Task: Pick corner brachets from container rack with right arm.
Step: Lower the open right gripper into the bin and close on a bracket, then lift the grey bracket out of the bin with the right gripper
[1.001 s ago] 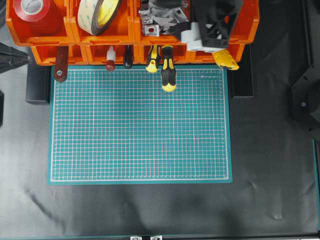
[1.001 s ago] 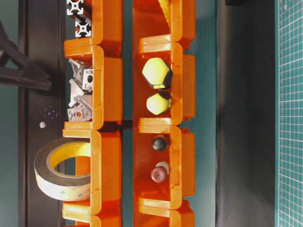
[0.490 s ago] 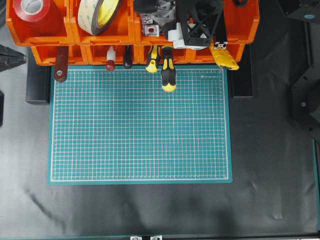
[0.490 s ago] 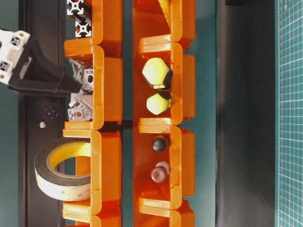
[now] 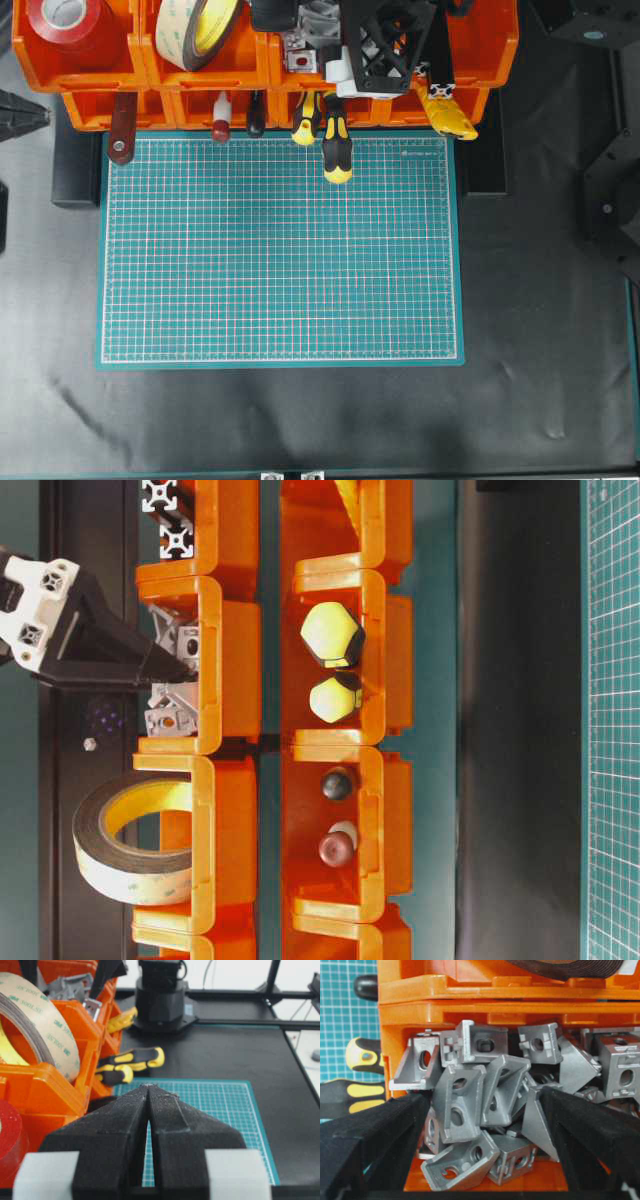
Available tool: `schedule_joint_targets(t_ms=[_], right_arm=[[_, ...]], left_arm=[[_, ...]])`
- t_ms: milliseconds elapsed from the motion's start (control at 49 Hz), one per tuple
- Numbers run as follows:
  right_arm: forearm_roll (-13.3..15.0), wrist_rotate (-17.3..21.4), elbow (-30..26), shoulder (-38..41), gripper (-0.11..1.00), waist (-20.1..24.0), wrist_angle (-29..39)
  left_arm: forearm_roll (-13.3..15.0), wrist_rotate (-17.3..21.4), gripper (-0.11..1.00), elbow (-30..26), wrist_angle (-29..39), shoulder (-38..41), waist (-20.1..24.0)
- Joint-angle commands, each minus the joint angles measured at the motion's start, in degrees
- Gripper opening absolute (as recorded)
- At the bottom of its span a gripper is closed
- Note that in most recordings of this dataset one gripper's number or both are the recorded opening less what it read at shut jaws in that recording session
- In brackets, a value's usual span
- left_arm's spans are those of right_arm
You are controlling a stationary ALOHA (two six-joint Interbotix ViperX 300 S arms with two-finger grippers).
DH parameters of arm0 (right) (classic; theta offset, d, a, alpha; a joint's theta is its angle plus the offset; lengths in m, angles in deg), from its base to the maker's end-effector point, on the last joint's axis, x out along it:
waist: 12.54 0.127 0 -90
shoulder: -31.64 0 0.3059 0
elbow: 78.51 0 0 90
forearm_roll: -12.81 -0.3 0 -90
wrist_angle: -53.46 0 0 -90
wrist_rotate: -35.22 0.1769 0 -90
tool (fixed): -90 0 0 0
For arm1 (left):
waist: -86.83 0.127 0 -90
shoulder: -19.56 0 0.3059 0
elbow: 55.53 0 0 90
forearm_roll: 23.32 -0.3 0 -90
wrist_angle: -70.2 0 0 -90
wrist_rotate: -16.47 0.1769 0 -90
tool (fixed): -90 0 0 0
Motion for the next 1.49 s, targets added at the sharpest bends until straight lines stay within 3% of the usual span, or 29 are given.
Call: schedule_joint_targets(t_ms=[0, 245, 449, 572, 838, 1471], right_arm=[[-0.3, -0.3, -0.6, -0.1, 0.81, 0.7, 0.6], [1.4, -0.7, -1.0, -0.1, 0.6, 2.6, 0.4], [2.5, -0.7, -0.4, 0.3, 0.52, 4.7, 0.8], [2.9, -0.5, -0.5, 0.3, 0.32, 5.1, 0.9], [10.1, -0.3, -1.0, 0.3, 0.32, 6.8, 1.5], [11.1, 4.3, -0.8, -6.3, 0.32, 7.2, -1.8]], left_arm=[[-0.1, -0.2, 0.0, -1.7, -0.3, 0.3, 0.3], [-0.1, -0.2, 0.0, -1.8, -0.4, 0.3, 0.3], [-0.2, -0.2, 0.0, -1.8, -0.4, 0.3, 0.3], [-0.2, -0.2, 0.0, -1.8, -0.5, 0.3, 0.3], [-0.2, -0.2, 0.0, -1.8, -0.4, 0.1, 0.4], [-0.2, -0.2, 0.0, -1.8, -0.4, -0.4, 0.3]])
